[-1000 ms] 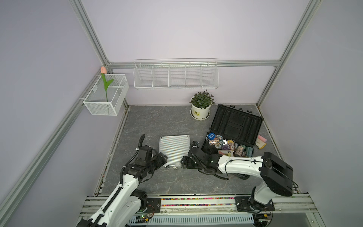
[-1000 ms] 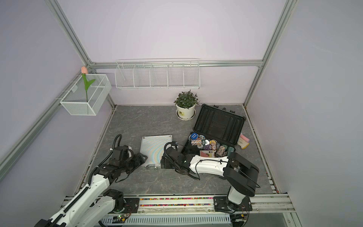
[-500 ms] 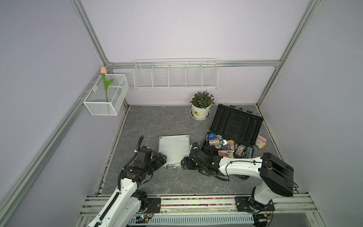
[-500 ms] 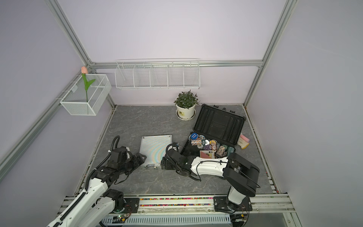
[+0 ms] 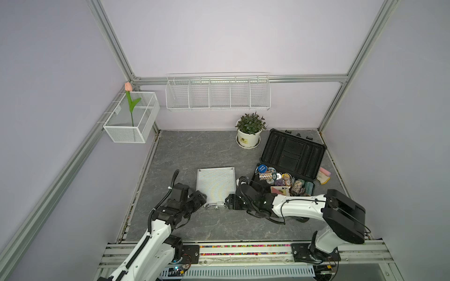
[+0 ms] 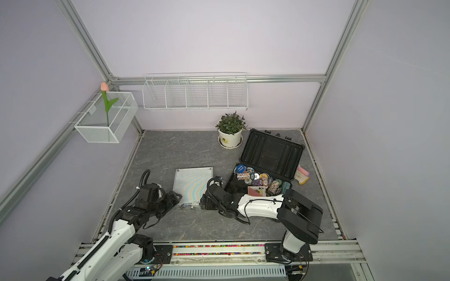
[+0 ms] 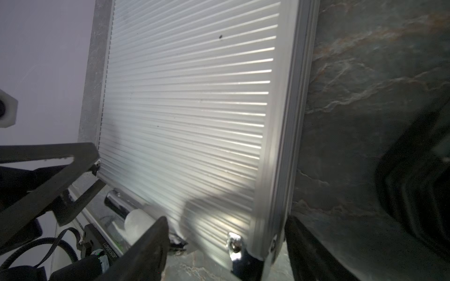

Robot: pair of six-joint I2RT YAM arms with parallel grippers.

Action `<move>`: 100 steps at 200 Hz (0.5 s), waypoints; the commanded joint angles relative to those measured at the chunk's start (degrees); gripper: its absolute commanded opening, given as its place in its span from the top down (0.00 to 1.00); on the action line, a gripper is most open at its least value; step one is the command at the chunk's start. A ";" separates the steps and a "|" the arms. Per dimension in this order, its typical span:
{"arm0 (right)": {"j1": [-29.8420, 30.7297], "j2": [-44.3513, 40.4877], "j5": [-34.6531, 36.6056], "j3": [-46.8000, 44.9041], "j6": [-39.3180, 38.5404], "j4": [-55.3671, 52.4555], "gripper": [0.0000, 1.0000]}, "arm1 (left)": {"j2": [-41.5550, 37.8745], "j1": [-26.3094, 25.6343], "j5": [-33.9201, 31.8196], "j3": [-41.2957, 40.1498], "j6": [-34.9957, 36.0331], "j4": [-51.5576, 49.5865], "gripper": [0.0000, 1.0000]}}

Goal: Open the poker set cases
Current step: Open the case lid on the poker set case.

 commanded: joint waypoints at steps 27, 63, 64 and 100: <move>-0.38 0.32 -1.73 -0.10 1.08 1.75 0.26 | 3.84 -0.20 3.87 2.16 1.48 1.61 0.21; -0.46 0.48 -2.44 -0.10 1.33 2.44 0.27 | 3.08 -0.16 5.07 2.60 1.18 1.70 0.25; -0.48 0.47 -2.44 -0.10 1.32 2.45 0.27 | 2.97 -0.13 5.13 2.64 1.21 1.65 0.25; -0.49 0.11 -2.58 -0.46 1.25 3.52 0.28 | 1.64 -0.18 5.61 4.08 1.57 0.30 0.29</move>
